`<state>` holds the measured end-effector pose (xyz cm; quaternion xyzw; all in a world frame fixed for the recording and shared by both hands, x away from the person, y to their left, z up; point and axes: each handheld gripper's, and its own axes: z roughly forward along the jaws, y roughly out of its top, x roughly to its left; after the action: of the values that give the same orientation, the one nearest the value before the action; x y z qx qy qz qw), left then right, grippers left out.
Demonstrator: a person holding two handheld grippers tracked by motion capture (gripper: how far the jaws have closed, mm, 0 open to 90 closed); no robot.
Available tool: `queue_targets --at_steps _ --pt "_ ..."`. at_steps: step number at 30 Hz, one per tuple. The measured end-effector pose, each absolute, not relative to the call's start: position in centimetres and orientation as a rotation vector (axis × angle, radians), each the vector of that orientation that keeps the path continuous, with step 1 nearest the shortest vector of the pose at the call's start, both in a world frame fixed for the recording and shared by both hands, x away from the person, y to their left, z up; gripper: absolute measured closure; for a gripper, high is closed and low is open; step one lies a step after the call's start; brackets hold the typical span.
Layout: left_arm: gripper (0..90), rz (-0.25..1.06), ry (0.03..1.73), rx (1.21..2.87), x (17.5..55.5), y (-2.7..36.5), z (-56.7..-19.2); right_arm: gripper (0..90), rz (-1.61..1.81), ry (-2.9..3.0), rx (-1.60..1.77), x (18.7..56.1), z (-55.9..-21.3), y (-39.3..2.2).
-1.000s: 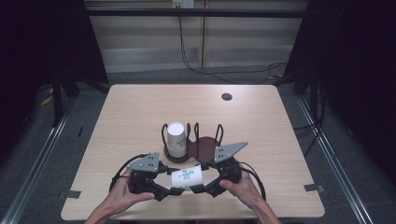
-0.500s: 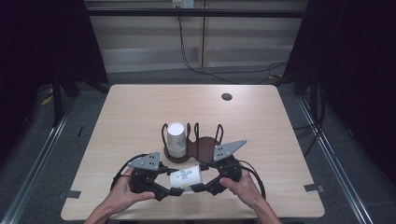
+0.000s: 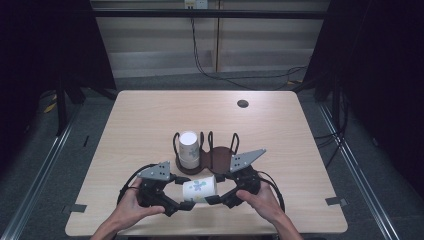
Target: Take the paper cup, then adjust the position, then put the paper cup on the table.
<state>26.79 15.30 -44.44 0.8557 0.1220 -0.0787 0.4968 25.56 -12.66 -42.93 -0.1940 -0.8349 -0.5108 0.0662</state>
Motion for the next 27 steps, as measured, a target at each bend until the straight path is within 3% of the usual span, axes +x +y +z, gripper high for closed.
queue_targets --at_steps 27 --pt "15.9 -0.024 0.382 2.111 27.9 17.9 -44.3 29.4 -1.498 -2.597 -0.823 26.1 -42.2 -16.0"
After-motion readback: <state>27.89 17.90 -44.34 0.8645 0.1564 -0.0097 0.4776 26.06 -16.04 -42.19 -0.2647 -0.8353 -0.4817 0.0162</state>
